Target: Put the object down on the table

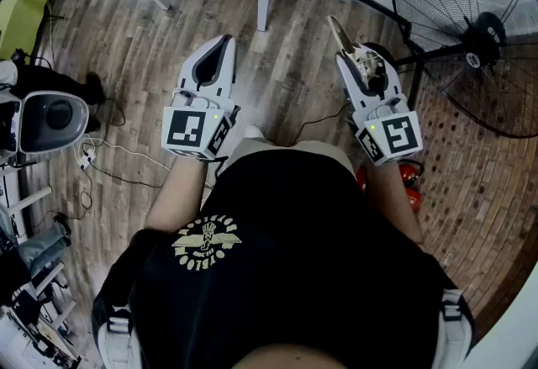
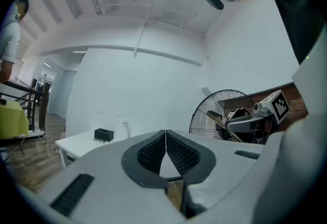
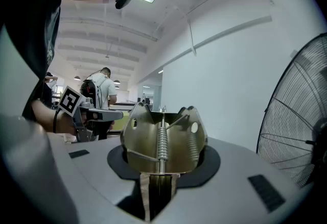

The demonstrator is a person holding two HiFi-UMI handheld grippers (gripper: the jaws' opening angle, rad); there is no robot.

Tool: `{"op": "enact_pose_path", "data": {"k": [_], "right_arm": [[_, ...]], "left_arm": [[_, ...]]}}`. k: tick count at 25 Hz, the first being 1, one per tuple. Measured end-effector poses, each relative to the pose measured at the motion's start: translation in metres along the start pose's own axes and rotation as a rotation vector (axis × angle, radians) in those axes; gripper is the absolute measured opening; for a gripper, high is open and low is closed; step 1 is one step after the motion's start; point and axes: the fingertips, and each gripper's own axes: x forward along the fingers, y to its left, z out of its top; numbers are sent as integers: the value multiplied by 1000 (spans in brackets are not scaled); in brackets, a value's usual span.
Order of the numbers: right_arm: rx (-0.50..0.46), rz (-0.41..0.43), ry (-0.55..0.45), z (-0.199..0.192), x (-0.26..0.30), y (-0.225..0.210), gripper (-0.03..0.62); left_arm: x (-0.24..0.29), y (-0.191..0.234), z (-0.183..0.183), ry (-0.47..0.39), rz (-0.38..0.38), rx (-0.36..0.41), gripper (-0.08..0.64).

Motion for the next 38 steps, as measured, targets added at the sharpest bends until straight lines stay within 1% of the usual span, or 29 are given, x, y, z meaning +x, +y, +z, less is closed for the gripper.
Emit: {"op": "enact_pose_path", "data": {"k": [3,8,10,12,16,19,21,25,29,34,38], "right_arm": [[-1,3,3,-1,5,6,127],[8,7,-23,6,8,11,129],[-3,4,-30,9,12,8,129],[-12,6,-36,10,17,3,129],[7,-8,-60,9,36,-23,129],[14,5,-73,7,62,-43,129],[16,15,-73,4,79,-54,129],[23,51,-64,4,122,-74,129],[38,80,-50,3,164,-96,129],[47,105,-35,-8,183,-119,129],[48,109,-29,-10,194,-131,129]], "left_arm": [[2,6,0,0,-11,12,11],[0,9,0,-14,-5,0,11],[-1,13,-1,-18,17,10,11],[-2,23,-3,-19,60,33,8],[10,45,-5,-13,132,65,6],[23,59,-1,-2,171,98,6],[36,65,5,-1,188,120,6],[71,84,14,7,210,140,6],[105,110,16,14,247,133,6],[133,114,3,25,264,104,6],[147,119,0,30,271,94,6]]}}
